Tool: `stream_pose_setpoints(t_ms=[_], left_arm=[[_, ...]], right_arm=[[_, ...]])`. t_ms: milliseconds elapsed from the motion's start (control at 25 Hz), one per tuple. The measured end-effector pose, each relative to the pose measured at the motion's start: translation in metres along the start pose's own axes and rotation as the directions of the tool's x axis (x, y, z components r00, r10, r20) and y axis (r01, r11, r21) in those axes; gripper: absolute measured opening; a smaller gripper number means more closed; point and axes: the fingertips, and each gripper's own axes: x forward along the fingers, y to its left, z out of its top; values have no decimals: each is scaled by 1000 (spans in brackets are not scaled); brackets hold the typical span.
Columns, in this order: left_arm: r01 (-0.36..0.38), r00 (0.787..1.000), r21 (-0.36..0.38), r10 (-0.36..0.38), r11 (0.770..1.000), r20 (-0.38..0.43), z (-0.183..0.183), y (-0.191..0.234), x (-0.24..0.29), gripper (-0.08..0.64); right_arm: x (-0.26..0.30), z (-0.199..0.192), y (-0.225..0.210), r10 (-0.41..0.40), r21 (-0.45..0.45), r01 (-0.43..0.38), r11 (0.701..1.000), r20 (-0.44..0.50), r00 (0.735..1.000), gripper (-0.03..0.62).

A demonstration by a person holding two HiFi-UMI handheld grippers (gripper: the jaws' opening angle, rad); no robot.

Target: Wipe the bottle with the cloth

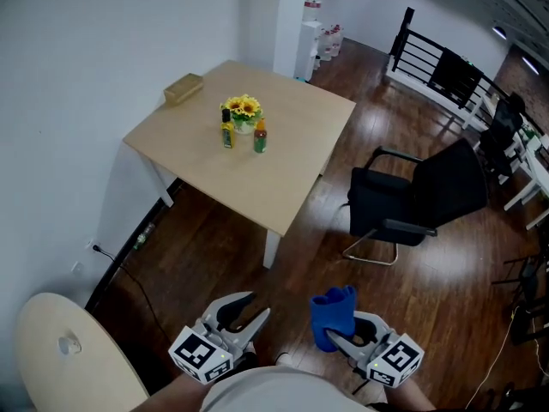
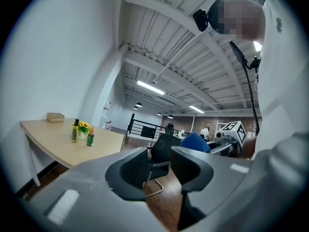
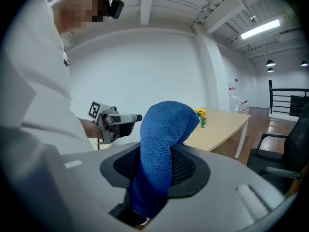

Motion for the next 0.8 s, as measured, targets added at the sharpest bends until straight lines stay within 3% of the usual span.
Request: stream_pose_setpoints(t_ms=[400,800], left_arm=[[-48,999,33,48,998,-4,-9,-49,-18,146],[-125,992,26,126,992,-16,-13,-50,-34,146]], right_arm=[[-27,-13,22,74,-34,-73,997,20,997,158],[-37,-19,36,127,-56,-126,990,14,992,158]])
